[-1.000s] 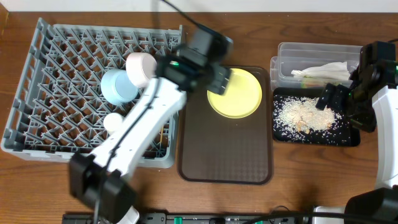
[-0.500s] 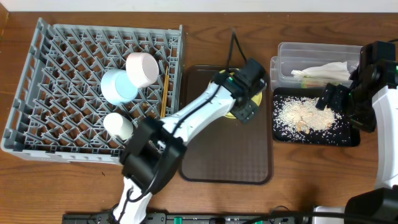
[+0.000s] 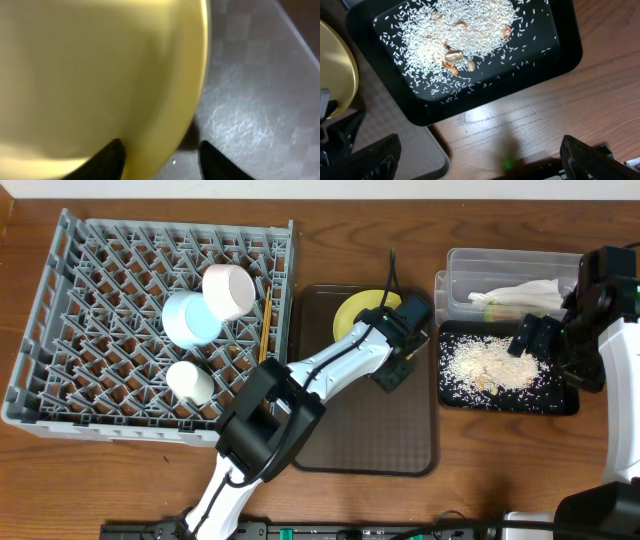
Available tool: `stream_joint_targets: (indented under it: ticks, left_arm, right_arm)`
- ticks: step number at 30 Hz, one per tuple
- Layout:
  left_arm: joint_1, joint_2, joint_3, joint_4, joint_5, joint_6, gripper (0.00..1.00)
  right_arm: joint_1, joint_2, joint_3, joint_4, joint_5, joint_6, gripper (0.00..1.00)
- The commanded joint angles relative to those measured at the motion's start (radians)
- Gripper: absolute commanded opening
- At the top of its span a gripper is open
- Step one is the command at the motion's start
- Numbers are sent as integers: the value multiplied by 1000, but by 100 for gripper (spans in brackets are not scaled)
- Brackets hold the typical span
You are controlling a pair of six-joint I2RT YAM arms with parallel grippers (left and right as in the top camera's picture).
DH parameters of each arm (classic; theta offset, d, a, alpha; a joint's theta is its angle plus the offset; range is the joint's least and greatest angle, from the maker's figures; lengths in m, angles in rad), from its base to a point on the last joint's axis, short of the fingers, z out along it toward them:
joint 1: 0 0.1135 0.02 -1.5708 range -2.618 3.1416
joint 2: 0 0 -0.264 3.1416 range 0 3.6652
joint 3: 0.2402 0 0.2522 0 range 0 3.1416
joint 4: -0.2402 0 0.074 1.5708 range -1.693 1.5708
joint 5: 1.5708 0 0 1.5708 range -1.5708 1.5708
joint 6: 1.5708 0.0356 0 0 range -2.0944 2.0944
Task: Sort waste into correct bins and load items into the dishwasher
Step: 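Grasp the yellow plate rim with the left gripper and tilt it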
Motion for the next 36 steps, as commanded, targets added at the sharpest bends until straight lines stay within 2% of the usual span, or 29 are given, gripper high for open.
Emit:
stream_joint_targets:
  ticks: [1,5,12,13,17,27,36]
  left_arm:
    - [-1,7,-4,-27,-3,-45,40]
    - [-1,7,-5,-49,-3,-60,26]
    - [-2,7,-5,-70,-3,-60,19]
    - [-2,7,-5,-72,-3,-60,13]
    - [-2,7,-5,-76,-3,-60,8]
    - [-2,-44,5,-109,-4,-67,8]
    - [0,-248,14,-124,-4,-67,8]
  right_arm:
    - [-8,-3,17,-2,-1,-13,99]
    - [-8,-3,17,-1,-1,-13,99]
    - [-8,-3,17,-4,-1,-13,99]
    - [-8,-3,17,-4,-1,-13,99]
    - [-8,-3,17,-4,-1,-13,99]
    - [-8,-3,17,-6,-1,-19,99]
    - [-8,-3,17,-5,-1,-19,99]
